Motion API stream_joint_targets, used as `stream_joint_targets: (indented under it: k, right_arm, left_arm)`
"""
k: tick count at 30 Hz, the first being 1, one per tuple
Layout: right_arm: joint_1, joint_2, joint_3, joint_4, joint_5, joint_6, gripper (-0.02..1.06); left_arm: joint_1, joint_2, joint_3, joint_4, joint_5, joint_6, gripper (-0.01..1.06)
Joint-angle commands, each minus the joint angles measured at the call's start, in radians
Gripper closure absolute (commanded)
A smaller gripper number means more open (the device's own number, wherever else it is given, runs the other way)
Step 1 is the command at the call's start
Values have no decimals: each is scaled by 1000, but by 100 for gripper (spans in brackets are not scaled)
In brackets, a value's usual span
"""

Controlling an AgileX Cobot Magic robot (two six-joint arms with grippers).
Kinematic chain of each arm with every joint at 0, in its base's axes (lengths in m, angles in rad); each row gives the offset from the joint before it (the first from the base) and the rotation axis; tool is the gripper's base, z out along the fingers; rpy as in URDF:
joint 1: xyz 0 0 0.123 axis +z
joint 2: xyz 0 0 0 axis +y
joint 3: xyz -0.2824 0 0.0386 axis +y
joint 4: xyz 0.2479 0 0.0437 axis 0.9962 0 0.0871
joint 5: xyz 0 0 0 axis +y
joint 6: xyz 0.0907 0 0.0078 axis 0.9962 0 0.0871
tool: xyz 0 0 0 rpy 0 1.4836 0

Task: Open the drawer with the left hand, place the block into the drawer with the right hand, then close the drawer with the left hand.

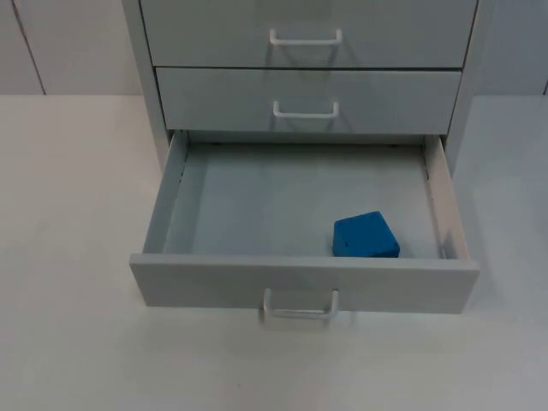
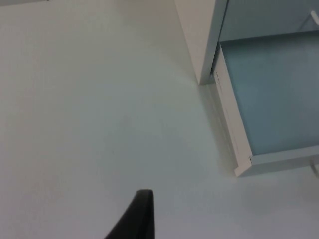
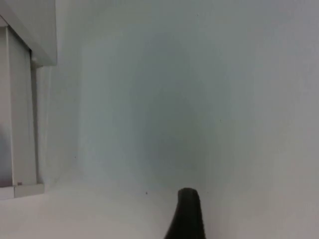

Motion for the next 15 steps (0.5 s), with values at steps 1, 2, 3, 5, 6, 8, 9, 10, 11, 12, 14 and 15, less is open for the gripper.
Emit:
stream_joint_targets:
  k: [1, 2, 3, 5, 6, 8, 9, 10, 11, 12, 14, 15]
  right_arm:
    - [-6, 2, 1, 5, -22, -14, 42]
    - [-6, 2, 1, 5, -22, -14, 42]
    - [-6, 2, 1, 5, -26, -14, 42]
    - [-6, 2, 1, 5, -30, -16, 42]
    - [-6, 2, 1, 3, -32, -16, 42]
    - [-6, 2, 1, 3, -37, -16, 42]
    - [-6, 2, 1, 3, -43, -16, 42]
    - [-6, 2, 1, 3, -46, -16, 42]
    - [-6, 2, 1, 3, -53, -16, 42]
    - [-6, 2, 1, 3, -60, -16, 42]
    - [-6, 2, 1, 3, -67, -16, 42]
    - [-6, 2, 1, 3, -69, -16, 42]
  left_arm:
    - [4, -3, 5, -31, -11, 30, 0]
    - [4, -3, 5, -31, -11, 30, 0]
    - [4, -3, 5, -39, -11, 40, 0]
    - [4, 4, 5, -89, -3, 93, 0]
    - [4, 6, 5, -111, 5, 115, 1]
    - [4, 18, 5, -142, 7, 136, 4]
    - [4, 28, 5, -183, 7, 168, 10]
    - [4, 41, 5, -234, 7, 212, 18]
    - [4, 59, 5, -280, 5, 255, 26]
    - [4, 78, 5, -339, 5, 291, 36]
    - [4, 93, 5, -398, 11, 354, 47]
    - [4, 115, 5, -438, 22, 425, 58]
